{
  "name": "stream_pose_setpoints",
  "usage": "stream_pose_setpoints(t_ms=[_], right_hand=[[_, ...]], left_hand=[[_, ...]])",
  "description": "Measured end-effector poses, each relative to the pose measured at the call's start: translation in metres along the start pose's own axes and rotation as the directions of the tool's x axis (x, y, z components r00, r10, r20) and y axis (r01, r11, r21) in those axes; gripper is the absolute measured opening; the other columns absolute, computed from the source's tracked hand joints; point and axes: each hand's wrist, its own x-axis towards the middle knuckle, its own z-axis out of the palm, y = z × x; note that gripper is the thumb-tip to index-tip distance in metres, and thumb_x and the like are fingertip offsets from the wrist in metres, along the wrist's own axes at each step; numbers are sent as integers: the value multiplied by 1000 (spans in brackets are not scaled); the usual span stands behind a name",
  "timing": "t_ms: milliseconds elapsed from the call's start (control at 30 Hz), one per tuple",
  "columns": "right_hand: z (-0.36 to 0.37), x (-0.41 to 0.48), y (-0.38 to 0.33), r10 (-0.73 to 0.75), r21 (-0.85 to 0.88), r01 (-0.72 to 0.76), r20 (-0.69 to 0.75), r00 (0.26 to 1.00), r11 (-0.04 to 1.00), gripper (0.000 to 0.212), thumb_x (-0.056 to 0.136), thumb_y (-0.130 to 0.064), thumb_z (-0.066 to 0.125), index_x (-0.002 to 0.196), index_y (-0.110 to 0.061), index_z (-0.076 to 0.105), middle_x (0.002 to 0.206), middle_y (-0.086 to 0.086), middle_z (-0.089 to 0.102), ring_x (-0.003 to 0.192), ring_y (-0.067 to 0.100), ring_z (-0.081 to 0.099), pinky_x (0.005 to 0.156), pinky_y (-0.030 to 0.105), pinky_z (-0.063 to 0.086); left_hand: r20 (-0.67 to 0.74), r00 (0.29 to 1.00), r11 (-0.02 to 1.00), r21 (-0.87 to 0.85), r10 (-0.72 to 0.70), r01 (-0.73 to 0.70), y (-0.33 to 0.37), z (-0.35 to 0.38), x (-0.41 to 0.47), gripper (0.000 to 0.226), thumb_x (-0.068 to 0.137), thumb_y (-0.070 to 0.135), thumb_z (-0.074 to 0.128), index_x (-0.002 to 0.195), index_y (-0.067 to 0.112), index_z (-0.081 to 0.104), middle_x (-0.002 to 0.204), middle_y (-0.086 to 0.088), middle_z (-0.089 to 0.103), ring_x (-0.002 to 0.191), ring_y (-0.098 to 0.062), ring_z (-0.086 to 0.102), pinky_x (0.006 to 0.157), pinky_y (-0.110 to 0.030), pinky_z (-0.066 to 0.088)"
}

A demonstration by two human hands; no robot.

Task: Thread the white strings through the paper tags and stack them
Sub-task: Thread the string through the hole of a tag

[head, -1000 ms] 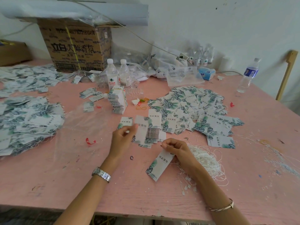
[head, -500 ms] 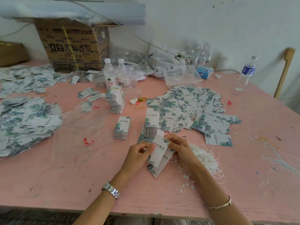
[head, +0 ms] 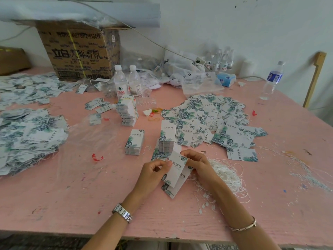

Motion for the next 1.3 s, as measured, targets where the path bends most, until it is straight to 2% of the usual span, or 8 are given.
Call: stream_pose_setpoints(t_ms=[300,500,633,733,900,1000,1133,1300], right_hand=[[-1,1,2,-4,-24,4,-1,1000,1000,10,83,-19,63,86,-21,72,75,9,64,47,16,37,35,18,27],[-1,0,0,2,-41,-3,-8,1000,999,11,85,-19,62,84,-23,72,77,12,64,52,19,38,35,20,25],[0,-1,0,0,-52,0,12,1000,999,12,85,-18,62,87,-21,73,75,9,65,59,21,38,44,27,24],[0,0,0,-3,-52,4,19,1000,999,11,83,-20,64,85,-22,74,73,8,65,56,21,42,44,28,23],[-2,0,0,9,-53,-8,9,1000,999,8,81,-23,66,83,-23,74,69,6,64,50,17,41,38,23,24],[-2,-1,-1,-8,-59,9,24,1000,998,9,81,-22,67,85,-18,74,68,7,64,48,14,45,39,21,28],[-2,-3,-4,-24,17,23,55,998,1000,8,83,-12,66,85,-9,73,69,4,69,51,9,60,44,14,41],[-2,-2,-4,-35,-20,36,41,999,999,9,86,-20,69,87,-13,74,66,2,65,48,9,53,39,16,37]], left_hand=[[15,999,999,7,-41,41,1,-3,1,21,81,47,67,80,31,80,89,3,78,76,-5,70,66,-17,51],[27,997,997,50,-66,65,2,-3,3,18,90,36,68,80,25,78,85,6,77,74,-3,69,66,-17,49],[-55,997,938,339,-50,65,1,-4,4,26,92,45,69,77,25,75,86,9,73,76,-14,65,65,-31,47],[-153,986,801,597,63,41,4,-1,2,26,85,59,68,86,33,68,98,18,60,82,-1,53,65,-24,39],[-130,908,796,541,398,-271,7,8,1,29,84,44,73,106,26,67,105,15,53,91,5,48,75,-7,39],[-79,859,748,536,506,-392,8,14,3,20,87,35,72,104,23,74,106,11,58,100,-4,57,82,-19,49],[-101,818,707,569,566,-419,7,15,6,12,87,30,74,94,21,76,102,11,62,96,-9,61,80,-36,54],[-57,795,644,622,604,-446,7,14,7,10,87,28,74,90,18,73,100,10,64,95,-10,61,77,-44,52]])
